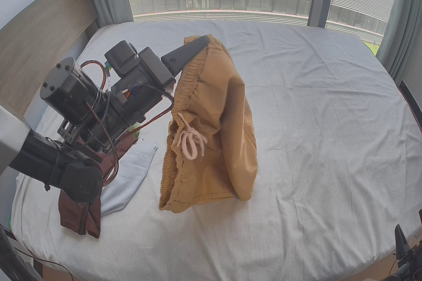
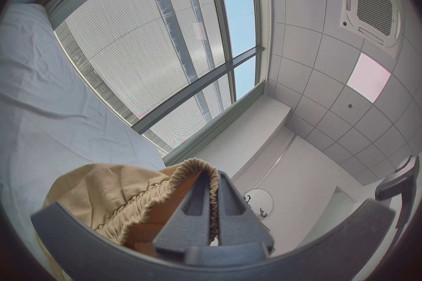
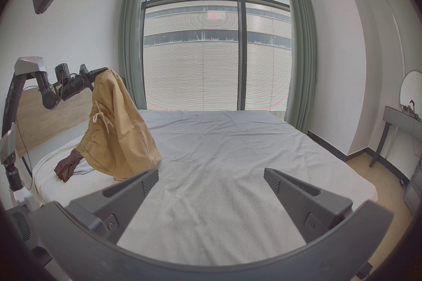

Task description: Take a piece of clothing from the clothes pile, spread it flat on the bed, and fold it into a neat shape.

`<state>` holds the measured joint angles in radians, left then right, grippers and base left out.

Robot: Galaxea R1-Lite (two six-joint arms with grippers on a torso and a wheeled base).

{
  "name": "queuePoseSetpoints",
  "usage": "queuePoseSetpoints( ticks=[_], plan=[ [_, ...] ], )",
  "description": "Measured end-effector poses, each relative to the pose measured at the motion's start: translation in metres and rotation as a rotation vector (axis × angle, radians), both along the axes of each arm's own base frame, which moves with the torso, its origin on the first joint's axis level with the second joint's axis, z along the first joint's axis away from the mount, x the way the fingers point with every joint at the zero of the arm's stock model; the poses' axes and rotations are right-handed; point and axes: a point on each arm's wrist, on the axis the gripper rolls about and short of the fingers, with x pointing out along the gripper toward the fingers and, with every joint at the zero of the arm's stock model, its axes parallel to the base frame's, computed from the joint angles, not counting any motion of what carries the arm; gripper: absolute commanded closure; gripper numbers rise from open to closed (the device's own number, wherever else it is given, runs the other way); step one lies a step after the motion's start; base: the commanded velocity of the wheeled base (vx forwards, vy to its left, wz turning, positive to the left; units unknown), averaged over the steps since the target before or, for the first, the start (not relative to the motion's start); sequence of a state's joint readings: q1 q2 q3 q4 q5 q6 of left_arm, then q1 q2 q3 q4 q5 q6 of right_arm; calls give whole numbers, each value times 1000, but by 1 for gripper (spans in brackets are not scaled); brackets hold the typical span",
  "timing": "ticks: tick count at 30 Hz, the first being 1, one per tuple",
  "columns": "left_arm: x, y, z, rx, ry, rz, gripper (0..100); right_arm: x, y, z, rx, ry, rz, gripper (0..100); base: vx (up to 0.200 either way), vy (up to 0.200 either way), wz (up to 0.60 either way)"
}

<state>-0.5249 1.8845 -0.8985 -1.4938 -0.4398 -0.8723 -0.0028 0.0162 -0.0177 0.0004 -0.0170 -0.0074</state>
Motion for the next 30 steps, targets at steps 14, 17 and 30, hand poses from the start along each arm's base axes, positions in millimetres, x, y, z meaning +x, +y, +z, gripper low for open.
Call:
queuePoseSetpoints(
  ticks=[14, 17, 30],
  plan=[
    [10, 8, -11, 36, -12, 47, 100, 0, 0, 0, 9, 0, 1, 0, 0, 0, 0],
    [11, 9, -10, 33, -17, 51, 100, 0, 0, 1, 12, -14, 2, 0, 0, 0, 0],
    [14, 12, -4, 19, -39, 65, 100, -2, 0, 68, 81, -118, 155, 0, 0, 0, 0]
  ],
)
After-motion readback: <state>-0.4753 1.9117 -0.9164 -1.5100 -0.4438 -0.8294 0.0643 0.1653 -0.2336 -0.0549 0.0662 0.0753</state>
